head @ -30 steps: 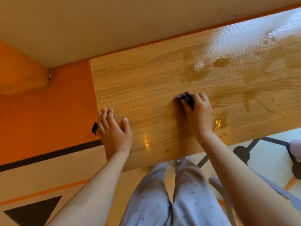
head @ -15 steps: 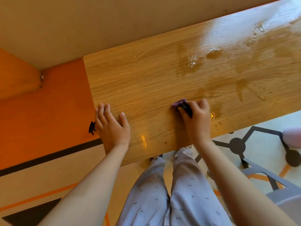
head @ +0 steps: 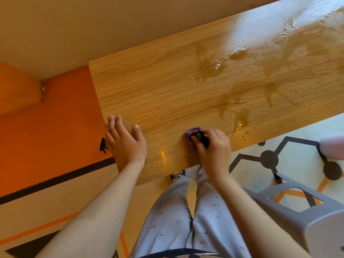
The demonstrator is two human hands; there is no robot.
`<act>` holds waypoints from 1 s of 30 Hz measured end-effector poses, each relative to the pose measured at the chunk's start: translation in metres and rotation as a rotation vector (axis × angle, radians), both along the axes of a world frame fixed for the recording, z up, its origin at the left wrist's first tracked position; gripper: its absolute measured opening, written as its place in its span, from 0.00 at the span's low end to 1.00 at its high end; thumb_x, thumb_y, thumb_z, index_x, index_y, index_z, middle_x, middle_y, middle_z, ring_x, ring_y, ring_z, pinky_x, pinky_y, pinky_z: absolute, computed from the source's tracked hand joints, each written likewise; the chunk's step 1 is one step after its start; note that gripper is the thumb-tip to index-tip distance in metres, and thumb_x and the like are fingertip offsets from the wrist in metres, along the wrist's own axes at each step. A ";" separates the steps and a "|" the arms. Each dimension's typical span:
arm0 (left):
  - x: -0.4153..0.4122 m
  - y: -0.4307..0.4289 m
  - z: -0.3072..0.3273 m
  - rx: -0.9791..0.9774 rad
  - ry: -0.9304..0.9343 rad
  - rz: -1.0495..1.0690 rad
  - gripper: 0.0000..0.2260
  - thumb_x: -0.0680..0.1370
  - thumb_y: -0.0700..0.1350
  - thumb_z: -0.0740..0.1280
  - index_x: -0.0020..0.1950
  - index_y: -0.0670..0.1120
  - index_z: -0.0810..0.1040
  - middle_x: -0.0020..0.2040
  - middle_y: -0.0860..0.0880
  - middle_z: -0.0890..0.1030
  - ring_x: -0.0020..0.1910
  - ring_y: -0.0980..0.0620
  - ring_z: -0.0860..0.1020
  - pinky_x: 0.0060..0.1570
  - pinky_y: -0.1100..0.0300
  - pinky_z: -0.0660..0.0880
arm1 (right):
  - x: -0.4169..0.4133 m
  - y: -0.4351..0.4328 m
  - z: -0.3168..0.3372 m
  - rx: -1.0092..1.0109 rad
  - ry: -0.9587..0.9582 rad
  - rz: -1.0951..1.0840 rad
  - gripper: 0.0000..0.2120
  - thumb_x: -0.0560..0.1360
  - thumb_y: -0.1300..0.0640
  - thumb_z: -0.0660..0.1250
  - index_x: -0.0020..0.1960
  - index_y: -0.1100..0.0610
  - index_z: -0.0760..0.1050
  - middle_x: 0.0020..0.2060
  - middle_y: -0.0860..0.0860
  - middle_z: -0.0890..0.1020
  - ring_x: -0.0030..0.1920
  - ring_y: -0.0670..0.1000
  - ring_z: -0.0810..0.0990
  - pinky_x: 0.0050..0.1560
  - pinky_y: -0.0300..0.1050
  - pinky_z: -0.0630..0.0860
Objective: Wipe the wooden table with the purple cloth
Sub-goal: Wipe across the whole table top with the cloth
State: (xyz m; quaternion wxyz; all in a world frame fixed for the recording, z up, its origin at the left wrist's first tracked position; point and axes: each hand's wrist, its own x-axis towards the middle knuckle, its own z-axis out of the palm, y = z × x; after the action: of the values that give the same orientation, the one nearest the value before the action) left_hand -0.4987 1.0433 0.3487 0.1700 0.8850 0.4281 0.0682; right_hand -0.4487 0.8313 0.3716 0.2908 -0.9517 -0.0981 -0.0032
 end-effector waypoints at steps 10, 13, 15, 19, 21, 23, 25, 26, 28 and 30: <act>0.000 0.000 0.003 -0.001 0.015 -0.006 0.25 0.80 0.54 0.56 0.75 0.46 0.62 0.77 0.47 0.59 0.77 0.47 0.53 0.73 0.47 0.52 | -0.042 0.026 0.002 -0.018 0.060 0.158 0.10 0.66 0.53 0.73 0.42 0.56 0.75 0.37 0.51 0.78 0.41 0.54 0.74 0.41 0.46 0.64; -0.001 0.000 0.003 -0.003 0.015 -0.009 0.25 0.80 0.54 0.56 0.75 0.46 0.62 0.77 0.47 0.59 0.77 0.47 0.54 0.73 0.46 0.53 | -0.064 0.037 0.002 -0.039 0.000 0.334 0.10 0.65 0.53 0.73 0.40 0.56 0.75 0.35 0.50 0.77 0.39 0.53 0.74 0.40 0.45 0.63; -0.001 0.000 0.003 -0.002 0.018 -0.014 0.25 0.80 0.54 0.56 0.75 0.46 0.62 0.78 0.47 0.59 0.77 0.47 0.53 0.73 0.46 0.53 | -0.054 0.013 0.003 -0.056 -0.012 0.303 0.10 0.67 0.50 0.71 0.40 0.55 0.74 0.36 0.50 0.77 0.40 0.53 0.73 0.40 0.46 0.64; 0.000 -0.001 0.002 -0.002 0.026 -0.010 0.25 0.80 0.54 0.55 0.75 0.45 0.61 0.78 0.47 0.59 0.77 0.46 0.53 0.73 0.45 0.53 | -0.006 -0.066 0.004 -0.093 -0.001 -0.034 0.11 0.71 0.52 0.70 0.43 0.59 0.74 0.37 0.55 0.78 0.40 0.57 0.75 0.39 0.52 0.70; 0.000 -0.001 0.003 0.003 0.024 -0.016 0.26 0.80 0.55 0.55 0.75 0.45 0.61 0.77 0.47 0.59 0.77 0.46 0.54 0.73 0.45 0.54 | 0.009 -0.086 0.006 -0.116 0.004 -0.182 0.11 0.72 0.53 0.70 0.45 0.60 0.74 0.38 0.56 0.78 0.40 0.58 0.75 0.42 0.52 0.70; 0.000 -0.001 0.003 0.006 0.022 -0.017 0.26 0.80 0.55 0.55 0.75 0.45 0.61 0.77 0.47 0.59 0.77 0.46 0.54 0.72 0.45 0.54 | 0.007 -0.081 0.005 -0.091 0.013 -0.237 0.10 0.72 0.54 0.70 0.45 0.61 0.74 0.39 0.57 0.78 0.41 0.58 0.75 0.42 0.53 0.70; -0.001 0.000 0.004 0.007 0.025 -0.015 0.25 0.80 0.54 0.55 0.75 0.45 0.61 0.77 0.46 0.59 0.77 0.46 0.54 0.73 0.45 0.54 | -0.008 -0.057 0.004 -0.033 0.030 -0.195 0.10 0.71 0.54 0.70 0.46 0.60 0.74 0.40 0.56 0.78 0.41 0.57 0.75 0.41 0.53 0.72; -0.001 -0.001 0.004 0.008 0.030 -0.016 0.25 0.80 0.54 0.55 0.75 0.45 0.61 0.77 0.46 0.59 0.77 0.46 0.53 0.73 0.45 0.54 | -0.018 -0.042 0.004 -0.007 0.044 -0.136 0.10 0.71 0.55 0.71 0.46 0.60 0.74 0.39 0.56 0.78 0.41 0.57 0.75 0.40 0.52 0.72; 0.000 -0.003 0.005 0.005 0.034 -0.019 0.25 0.80 0.54 0.55 0.75 0.45 0.61 0.78 0.46 0.59 0.77 0.46 0.53 0.73 0.45 0.53 | -0.037 -0.015 0.005 0.003 0.067 0.008 0.09 0.70 0.55 0.72 0.44 0.58 0.74 0.39 0.53 0.77 0.41 0.55 0.74 0.40 0.50 0.71; 0.000 -0.002 0.007 -0.007 0.034 -0.024 0.25 0.80 0.54 0.55 0.76 0.45 0.60 0.78 0.46 0.58 0.77 0.46 0.52 0.73 0.45 0.52 | -0.048 0.000 0.004 -0.025 0.060 0.108 0.09 0.69 0.53 0.71 0.45 0.57 0.74 0.39 0.51 0.78 0.41 0.54 0.74 0.41 0.48 0.69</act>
State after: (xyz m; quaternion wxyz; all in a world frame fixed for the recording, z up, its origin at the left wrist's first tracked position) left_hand -0.4988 1.0411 0.3552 0.1667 0.8906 0.4203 0.0494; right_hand -0.4966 0.8316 0.3757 0.2816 -0.9482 -0.1407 0.0424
